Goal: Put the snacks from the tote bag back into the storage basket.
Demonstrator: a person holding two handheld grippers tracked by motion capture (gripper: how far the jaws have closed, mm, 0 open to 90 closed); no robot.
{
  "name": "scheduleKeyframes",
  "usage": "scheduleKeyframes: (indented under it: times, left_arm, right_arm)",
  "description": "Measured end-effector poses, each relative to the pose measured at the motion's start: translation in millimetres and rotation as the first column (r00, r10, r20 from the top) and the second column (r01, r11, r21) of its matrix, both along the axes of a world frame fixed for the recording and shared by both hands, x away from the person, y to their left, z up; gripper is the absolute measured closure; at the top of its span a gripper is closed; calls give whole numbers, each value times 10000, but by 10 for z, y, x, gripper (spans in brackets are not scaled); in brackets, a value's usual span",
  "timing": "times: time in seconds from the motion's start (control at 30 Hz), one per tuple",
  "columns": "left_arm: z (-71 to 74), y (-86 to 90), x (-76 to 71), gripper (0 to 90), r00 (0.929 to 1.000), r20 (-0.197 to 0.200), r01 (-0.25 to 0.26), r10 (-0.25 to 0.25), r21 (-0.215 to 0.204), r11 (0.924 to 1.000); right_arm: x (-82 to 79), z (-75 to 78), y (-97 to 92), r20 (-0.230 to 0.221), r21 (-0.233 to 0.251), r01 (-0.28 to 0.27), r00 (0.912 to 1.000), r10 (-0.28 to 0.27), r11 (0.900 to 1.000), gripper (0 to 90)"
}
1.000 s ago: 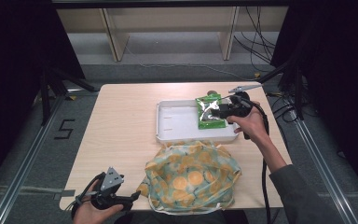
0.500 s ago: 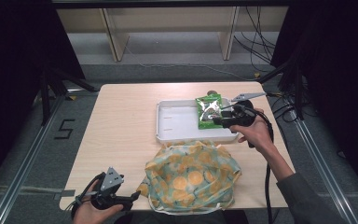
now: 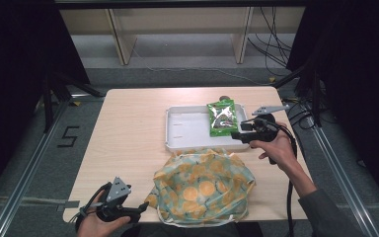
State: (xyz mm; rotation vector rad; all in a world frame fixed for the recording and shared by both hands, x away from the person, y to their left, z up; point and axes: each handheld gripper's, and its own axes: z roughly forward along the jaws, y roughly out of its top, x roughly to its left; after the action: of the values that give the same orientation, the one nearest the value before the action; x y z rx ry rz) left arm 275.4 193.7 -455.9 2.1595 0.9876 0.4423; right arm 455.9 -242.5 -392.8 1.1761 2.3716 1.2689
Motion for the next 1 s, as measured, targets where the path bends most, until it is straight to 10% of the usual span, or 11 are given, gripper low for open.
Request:
scheduleKeyframes:
  times: [1.0]
  left_arm:
    - [-1, 5, 3, 194, 10000, 27, -17, 17, -4, 10000]
  right_arm:
    - [-456, -223, -354, 105, -69, 395, 9992, -394, 9992, 395]
